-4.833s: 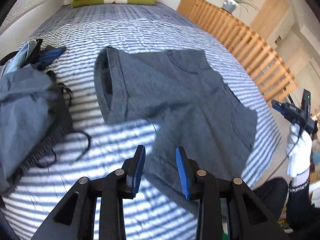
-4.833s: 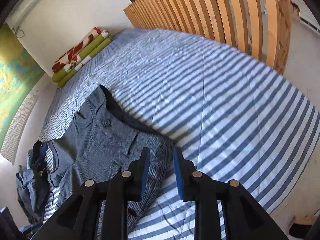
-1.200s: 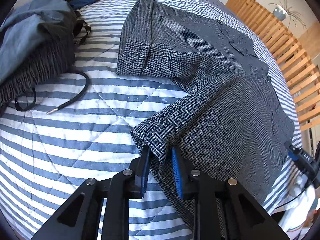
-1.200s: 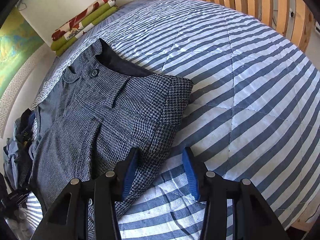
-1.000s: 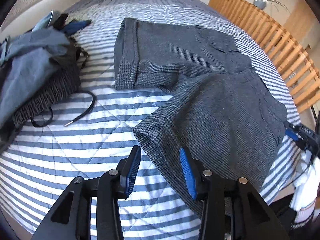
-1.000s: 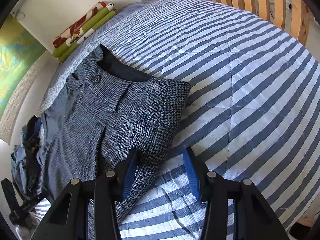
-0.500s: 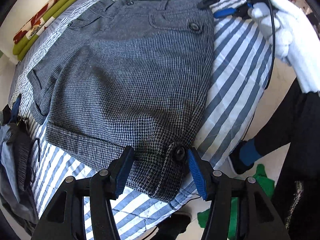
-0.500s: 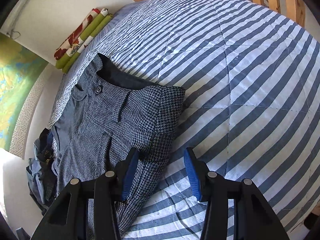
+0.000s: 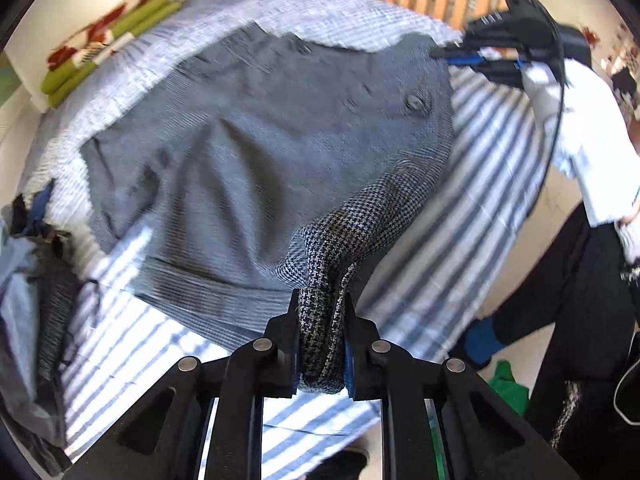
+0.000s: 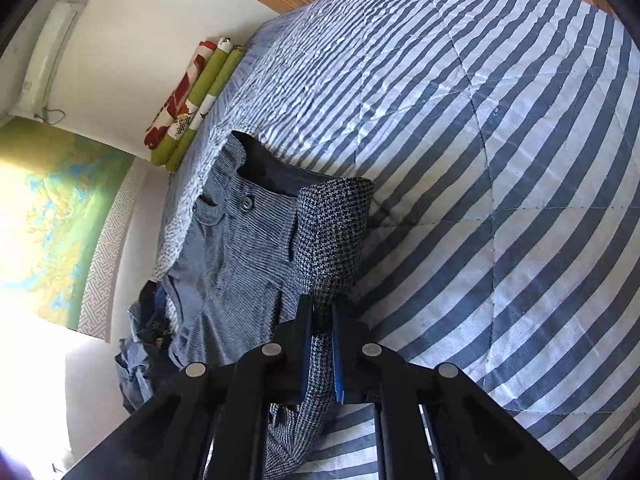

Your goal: Organize objects

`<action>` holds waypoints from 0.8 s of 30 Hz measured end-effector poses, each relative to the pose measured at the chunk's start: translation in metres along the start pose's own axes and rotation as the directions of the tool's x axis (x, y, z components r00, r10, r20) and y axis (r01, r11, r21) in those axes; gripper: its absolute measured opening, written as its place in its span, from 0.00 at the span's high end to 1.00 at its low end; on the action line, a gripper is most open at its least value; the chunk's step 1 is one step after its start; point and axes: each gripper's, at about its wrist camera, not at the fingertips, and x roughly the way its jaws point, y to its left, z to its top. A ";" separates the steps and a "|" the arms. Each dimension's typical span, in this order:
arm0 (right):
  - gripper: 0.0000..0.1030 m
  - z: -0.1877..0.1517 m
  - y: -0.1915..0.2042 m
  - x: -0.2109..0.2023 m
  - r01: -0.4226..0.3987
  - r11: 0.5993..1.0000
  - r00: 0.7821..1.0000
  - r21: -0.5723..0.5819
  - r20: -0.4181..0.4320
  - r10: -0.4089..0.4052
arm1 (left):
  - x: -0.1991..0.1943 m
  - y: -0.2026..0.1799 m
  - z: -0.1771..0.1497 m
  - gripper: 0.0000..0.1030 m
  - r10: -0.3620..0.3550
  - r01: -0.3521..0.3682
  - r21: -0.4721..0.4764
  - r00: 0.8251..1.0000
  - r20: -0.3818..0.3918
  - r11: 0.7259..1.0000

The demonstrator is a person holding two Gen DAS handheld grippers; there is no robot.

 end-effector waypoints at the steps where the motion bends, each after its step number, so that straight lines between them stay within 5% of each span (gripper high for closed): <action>1: 0.93 0.001 0.005 -0.002 -0.008 1.000 1.000 -0.003 0.007 0.008 | -0.010 0.014 0.003 0.85 0.006 -0.006 -0.007 1.000 0.018 1.000; 11: 0.95 0.041 0.118 0.029 -0.050 0.988 0.997 -0.146 0.054 0.059 | -0.066 0.165 0.083 0.85 0.161 -0.136 -0.142 0.970 0.183 0.980; 17: 0.95 0.073 0.185 0.099 0.040 0.973 0.998 -0.228 0.045 -0.031 | -0.021 0.271 0.132 0.86 0.231 -0.192 -0.231 0.960 0.158 0.954; 24: 0.95 0.113 0.228 0.197 0.176 0.942 0.984 -0.286 0.021 -0.177 | 0.062 0.362 0.165 0.86 0.178 -0.135 -0.333 0.978 0.104 0.933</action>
